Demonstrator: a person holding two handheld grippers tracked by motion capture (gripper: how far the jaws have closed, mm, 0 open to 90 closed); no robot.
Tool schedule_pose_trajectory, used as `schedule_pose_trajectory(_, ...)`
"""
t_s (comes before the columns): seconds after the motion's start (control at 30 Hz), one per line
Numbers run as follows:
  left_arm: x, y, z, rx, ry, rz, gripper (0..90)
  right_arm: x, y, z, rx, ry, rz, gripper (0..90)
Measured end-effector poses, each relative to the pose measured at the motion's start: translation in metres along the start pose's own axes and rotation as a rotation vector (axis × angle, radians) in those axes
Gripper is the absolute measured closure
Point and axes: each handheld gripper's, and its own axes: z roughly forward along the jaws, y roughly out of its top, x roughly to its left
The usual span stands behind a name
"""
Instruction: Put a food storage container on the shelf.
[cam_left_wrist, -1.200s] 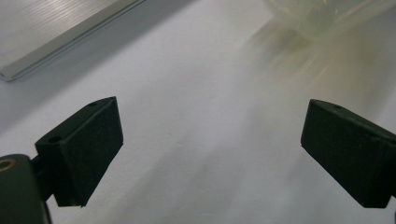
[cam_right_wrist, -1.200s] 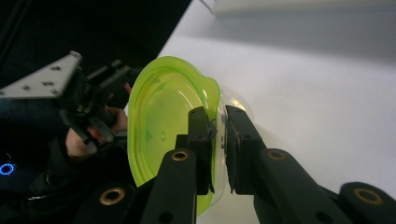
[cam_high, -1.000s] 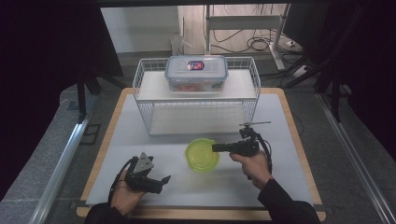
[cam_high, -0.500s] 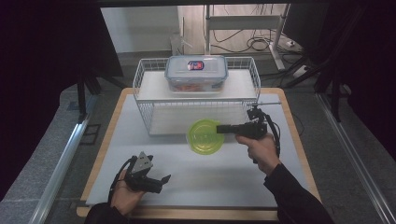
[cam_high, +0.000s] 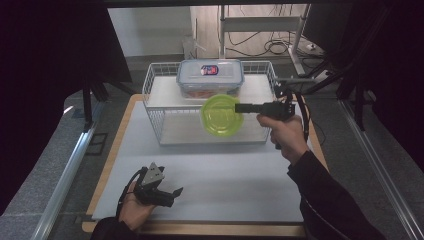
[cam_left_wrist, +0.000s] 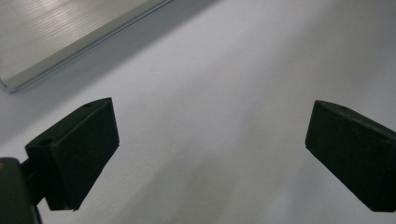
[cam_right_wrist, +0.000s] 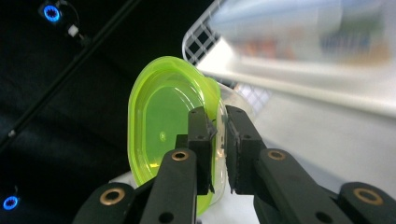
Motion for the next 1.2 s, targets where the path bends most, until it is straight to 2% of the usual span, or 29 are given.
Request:
schedule_pose_trajectory(0.1,0.0,0.0,0.0,0.003,-0.002,0.0,3.0,0.006,0.023,-0.002,-0.028,-0.026,-0.011,81.8)
schedule_pose_trajectory(0.2,0.0,0.0,0.0,0.005,-0.005,0.0,3.0,0.01,0.054,-0.001,-0.068,-0.085,-0.012,81.9)
schedule_pose_trajectory(0.23,0.0,0.0,0.0,0.004,-0.005,0.0,3.0,0.01,0.054,-0.001,-0.068,-0.085,-0.012,81.9)
schedule_pose_trajectory(0.33,0.0,0.0,0.0,0.002,-0.008,-0.004,3.1,0.01,0.076,0.003,-0.092,-0.129,-0.001,81.8)
schedule_pose_trajectory(0.4,0.0,0.0,0.0,-0.001,-0.012,-0.005,3.1,0.007,0.095,0.012,-0.108,-0.166,0.018,81.8)
schedule_pose_trajectory(0.43,0.0,0.0,0.0,-0.001,-0.012,-0.005,3.1,0.007,0.095,0.012,-0.108,-0.166,0.018,81.8)
schedule_pose_trajectory(0.57,0.001,-0.001,0.0,-0.003,-0.018,-0.005,3.1,0.002,0.119,0.032,-0.114,-0.225,0.06,81.8)
schedule_pose_trajectory(0.6,0.001,-0.001,0.0,-0.003,-0.02,-0.005,3.1,0.002,0.119,0.032,-0.114,-0.225,0.06,81.8)
schedule_pose_trajectory(0.63,0.001,-0.001,0.0,-0.003,-0.023,-0.008,3.1,-0.002,0.127,0.038,-0.113,-0.24,0.088,81.7)
schedule_pose_trajectory(0.73,0.001,-0.001,0.0,-0.006,-0.029,-0.01,3.1,-0.006,0.132,0.044,-0.098,-0.246,0.114,81.6)
schedule_pose_trajectory(0.77,0.001,-0.001,0.0,-0.006,-0.03,-0.01,3.1,-0.009,0.135,0.049,-0.087,-0.233,0.144,81.3)
schedule_pose_trajectory(0.87,0.001,-0.001,0.0,-0.006,-0.033,-0.008,3.1,-0.01,0.137,0.052,-0.088,-0.238,0.161,80.6)
schedule_pose_trajectory(1.0,0.001,-0.001,0.0,-0.007,-0.035,-0.009,3.2,-0.009,0.14,0.055,-0.096,-0.261,0.154,77.6)
schedule_pose_trajectory(1.07,0.001,-0.001,0.0,-0.005,-0.035,-0.007,3.1,-0.01,0.141,0.057,-0.101,-0.276,0.146,73.1)
schedule_pose_trajectory(1.2,0.001,-0.001,0.0,-0.002,-0.039,-0.007,3.2,-0.013,0.142,0.062,-0.112,-0.291,0.146,74.1)
